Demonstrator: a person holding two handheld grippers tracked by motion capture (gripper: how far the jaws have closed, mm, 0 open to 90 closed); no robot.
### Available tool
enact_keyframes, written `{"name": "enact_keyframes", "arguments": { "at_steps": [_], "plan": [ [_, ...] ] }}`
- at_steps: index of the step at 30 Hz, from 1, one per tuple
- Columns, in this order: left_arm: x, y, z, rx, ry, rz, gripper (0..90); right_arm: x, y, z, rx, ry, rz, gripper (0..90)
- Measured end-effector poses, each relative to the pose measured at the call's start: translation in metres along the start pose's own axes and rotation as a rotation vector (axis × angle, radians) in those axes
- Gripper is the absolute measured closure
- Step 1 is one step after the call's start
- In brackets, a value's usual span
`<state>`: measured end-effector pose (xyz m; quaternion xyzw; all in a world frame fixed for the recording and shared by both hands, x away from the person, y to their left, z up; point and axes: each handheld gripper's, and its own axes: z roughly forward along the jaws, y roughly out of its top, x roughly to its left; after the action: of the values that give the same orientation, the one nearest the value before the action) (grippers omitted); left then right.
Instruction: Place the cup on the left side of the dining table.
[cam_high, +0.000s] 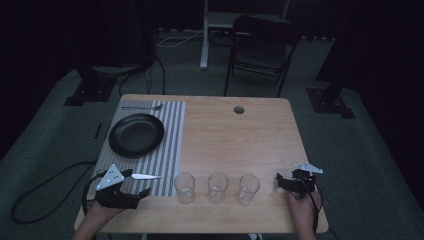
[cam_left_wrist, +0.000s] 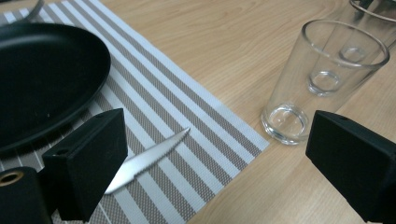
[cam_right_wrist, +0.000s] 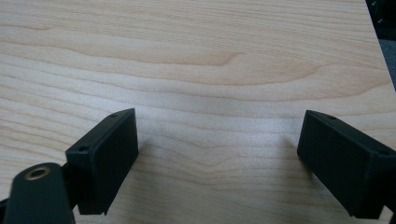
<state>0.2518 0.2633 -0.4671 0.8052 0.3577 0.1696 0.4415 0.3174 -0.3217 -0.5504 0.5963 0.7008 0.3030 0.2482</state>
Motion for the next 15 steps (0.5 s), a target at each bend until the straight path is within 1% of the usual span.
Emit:
{"name": "enact_keyframes", "arguments": {
  "at_steps": [1,2,3,6,7,8,10,12,13,15],
  "plan": [
    [0.0,0.0,0.0,0.0,0.0,0.0,5.9,0.0,0.0,0.0,0.0,0.0,0.0,12.0],
    [-0.003,0.003,0.001,-0.004,-0.001,0.011,5.9,0.0,0.0,0.0,0.0,0.0,0.0,12.0],
    [-0.004,0.004,0.001,-0.002,-0.014,0.014,5.9,0.0,0.0,0.0,0.0,0.0,0.0,12.0],
    [-0.008,0.009,0.002,-0.008,-0.03,0.027,5.9,0.0,0.0,0.0,0.0,0.0,0.0,12.0],
    [-0.011,0.012,0.003,-0.011,-0.022,0.032,5.9,0.0,0.0,0.0,0.0,0.0,0.0,11.9],
    [-0.012,0.013,0.003,-0.009,-0.025,0.037,5.9,0.0,0.0,0.0,0.0,0.0,0.0,12.0],
    [-0.018,0.017,0.002,-0.016,-0.027,0.049,5.9,0.0,0.0,0.0,0.0,0.0,0.0,12.0],
    [-0.023,0.022,0.002,-0.022,-0.044,0.06,5.9,0.0,0.0,0.0,0.0,0.0,0.0,12.0],
    [-0.026,0.024,0.002,-0.027,-0.045,0.073,5.9,0.0,0.0,0.0,0.0,0.0,0.0,12.0],
    [-0.032,0.029,0.002,-0.023,-0.053,0.087,5.9,0.0,0.0,0.0,0.0,0.0,0.0,12.0]
  ]
}}
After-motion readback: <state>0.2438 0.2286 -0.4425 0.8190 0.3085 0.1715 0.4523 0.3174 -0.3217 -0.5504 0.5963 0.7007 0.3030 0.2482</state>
